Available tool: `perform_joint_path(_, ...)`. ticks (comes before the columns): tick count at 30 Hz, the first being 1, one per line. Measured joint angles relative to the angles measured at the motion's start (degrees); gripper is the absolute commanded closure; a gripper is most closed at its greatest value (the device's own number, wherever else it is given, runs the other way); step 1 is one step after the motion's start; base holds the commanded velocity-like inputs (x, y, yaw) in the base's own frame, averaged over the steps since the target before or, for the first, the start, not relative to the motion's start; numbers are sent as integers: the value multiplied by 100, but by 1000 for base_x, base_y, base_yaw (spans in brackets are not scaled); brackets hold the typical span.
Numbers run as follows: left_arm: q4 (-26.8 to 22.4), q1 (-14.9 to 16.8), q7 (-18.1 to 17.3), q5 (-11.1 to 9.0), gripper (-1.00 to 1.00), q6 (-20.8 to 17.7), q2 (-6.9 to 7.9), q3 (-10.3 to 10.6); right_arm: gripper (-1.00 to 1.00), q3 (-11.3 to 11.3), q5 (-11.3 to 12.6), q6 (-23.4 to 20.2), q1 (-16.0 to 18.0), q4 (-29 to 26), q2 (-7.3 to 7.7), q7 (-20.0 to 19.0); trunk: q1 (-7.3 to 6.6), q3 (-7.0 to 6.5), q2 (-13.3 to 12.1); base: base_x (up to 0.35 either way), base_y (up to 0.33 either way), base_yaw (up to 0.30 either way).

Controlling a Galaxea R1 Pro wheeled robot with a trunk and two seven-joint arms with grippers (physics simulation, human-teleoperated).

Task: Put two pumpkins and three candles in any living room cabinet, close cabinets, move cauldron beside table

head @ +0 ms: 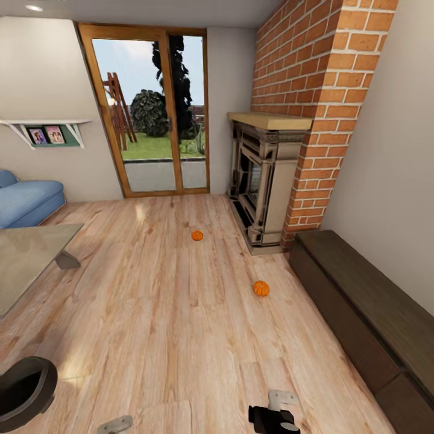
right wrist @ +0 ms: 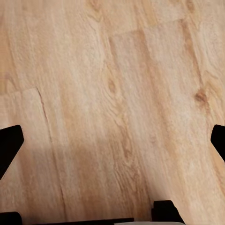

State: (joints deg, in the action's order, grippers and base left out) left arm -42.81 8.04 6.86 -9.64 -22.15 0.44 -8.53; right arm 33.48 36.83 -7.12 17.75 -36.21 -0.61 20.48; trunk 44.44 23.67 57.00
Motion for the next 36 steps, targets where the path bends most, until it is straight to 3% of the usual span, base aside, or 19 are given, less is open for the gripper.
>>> perform_joint_path(7,13,-1,0,5,-100,0,0,1,-100,16,-17,-4,0,0,-1,-11,0,-13,0,286,94,-2)
perform_joint_path(17,35,-2,0,-2,-100,115,0,2,-100,19,-18,-5,0,-9,-1,-17,0,-12,0,300,176,-185)
perform_joint_path(36,44,-1,0,-3,-100,132,-1,37,-100,35,-18,-4,0,-35,-1,-26,0,-12,0,275,196,-8)
